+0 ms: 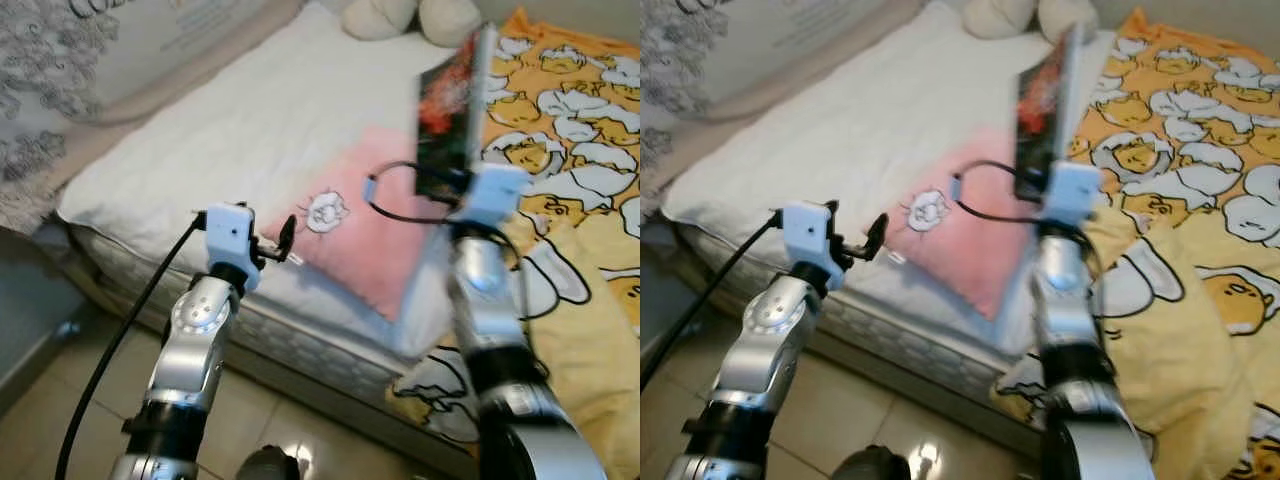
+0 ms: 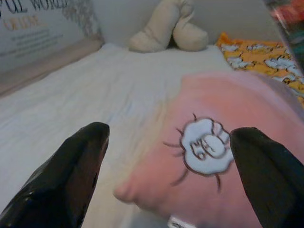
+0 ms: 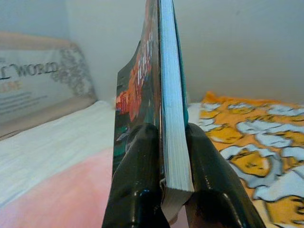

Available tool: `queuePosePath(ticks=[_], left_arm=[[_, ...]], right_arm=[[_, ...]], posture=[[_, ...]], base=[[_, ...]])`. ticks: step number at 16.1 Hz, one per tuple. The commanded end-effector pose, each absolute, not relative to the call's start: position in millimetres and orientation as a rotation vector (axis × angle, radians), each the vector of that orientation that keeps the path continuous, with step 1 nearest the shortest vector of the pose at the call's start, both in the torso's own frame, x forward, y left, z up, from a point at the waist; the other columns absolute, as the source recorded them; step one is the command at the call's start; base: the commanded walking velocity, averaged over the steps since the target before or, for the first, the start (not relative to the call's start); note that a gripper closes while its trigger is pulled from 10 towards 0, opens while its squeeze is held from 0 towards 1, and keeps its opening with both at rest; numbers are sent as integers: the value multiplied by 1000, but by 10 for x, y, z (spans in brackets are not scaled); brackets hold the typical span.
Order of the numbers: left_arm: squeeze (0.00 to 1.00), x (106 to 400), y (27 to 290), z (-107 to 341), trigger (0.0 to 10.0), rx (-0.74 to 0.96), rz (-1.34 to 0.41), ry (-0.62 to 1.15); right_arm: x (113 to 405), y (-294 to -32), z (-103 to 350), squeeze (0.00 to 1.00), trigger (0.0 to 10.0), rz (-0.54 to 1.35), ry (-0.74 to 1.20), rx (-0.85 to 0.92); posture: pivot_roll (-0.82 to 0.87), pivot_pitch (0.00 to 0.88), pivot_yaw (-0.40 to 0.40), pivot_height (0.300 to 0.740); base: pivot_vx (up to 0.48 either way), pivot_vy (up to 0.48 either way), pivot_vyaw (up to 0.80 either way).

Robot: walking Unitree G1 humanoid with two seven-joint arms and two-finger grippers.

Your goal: Clean up the room

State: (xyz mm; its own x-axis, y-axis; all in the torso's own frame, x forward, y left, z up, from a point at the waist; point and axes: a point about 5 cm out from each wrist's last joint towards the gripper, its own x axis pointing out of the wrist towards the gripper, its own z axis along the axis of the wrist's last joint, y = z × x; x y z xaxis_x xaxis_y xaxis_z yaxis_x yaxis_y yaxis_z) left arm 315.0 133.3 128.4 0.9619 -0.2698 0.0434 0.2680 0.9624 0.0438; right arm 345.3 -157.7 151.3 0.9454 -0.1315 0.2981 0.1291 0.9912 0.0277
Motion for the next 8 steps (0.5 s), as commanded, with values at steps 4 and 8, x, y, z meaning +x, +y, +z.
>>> queuePosePath(ticks=[4, 8], left_arm=[[0, 3336, 1421, 1421, 10000, -14, -294, -102], [0, 3347, 1345, 1366, 10000, 52, -350, -93]], right_arm=[[3124, -1533, 1161, 0, 0, -95, -229, -109], [3082, -1555, 1141, 0, 0, -122, -215, -91]], posture=[[-11, 0, 113, 740], [-20, 0, 122, 740]], base=[[0, 480, 0], [0, 480, 0]])
